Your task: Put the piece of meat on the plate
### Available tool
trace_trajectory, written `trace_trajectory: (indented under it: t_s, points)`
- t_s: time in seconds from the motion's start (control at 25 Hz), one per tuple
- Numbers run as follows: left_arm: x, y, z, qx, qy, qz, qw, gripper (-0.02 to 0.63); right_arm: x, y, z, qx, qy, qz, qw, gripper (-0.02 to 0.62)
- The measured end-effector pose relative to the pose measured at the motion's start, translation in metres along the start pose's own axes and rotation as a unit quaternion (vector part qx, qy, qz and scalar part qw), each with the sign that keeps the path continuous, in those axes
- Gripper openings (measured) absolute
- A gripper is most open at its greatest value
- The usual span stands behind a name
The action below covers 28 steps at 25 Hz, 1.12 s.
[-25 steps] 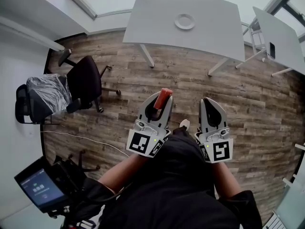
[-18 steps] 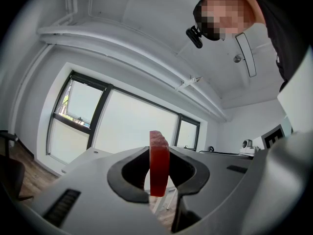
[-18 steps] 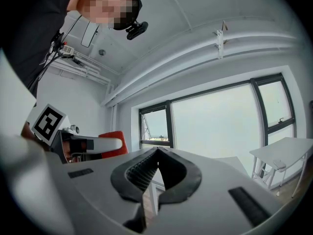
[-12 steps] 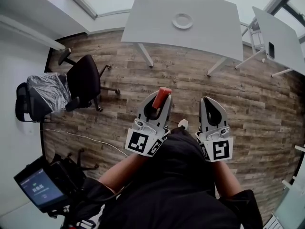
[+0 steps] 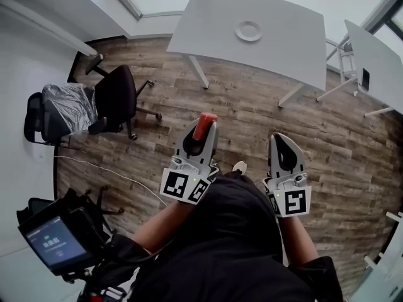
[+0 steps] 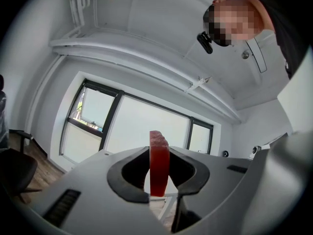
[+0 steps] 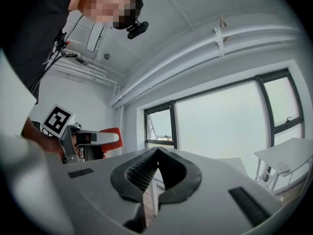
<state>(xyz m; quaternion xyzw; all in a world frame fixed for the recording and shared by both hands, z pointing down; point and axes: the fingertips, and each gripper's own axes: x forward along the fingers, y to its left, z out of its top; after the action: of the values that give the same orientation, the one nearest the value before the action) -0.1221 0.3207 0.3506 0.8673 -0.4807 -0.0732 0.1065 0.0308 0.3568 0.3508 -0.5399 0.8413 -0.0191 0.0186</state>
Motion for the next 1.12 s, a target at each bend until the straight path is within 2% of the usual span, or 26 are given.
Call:
trace_trajectory:
  t_s: [0.2,0.84,0.92,1.12]
  points:
    - [-0.002,0.008,-0.002,0.007,0.006,0.018,0.9998,0.091,-0.002,-0.012,-0.009,0.013,0.008,-0.01,1.0,0.006]
    - [0.023,-0.023,0.001,0.011,0.004,-0.023,0.9997,0.091,-0.008,-0.024,0.011,-0.009,0.0,-0.016,1.0,0.005]
    - [0.035,-0.02,0.0,0.011,0.006,-0.025,0.9996,0.091,0.001,-0.032,0.01,-0.009,0.001,-0.016,1.0,0.005]
    - [0.102,0.02,-0.015,-0.004,0.017,-0.038,0.9991,0.091,0.066,-0.067,-0.011,0.007,0.011,-0.021,1.0,0.006]
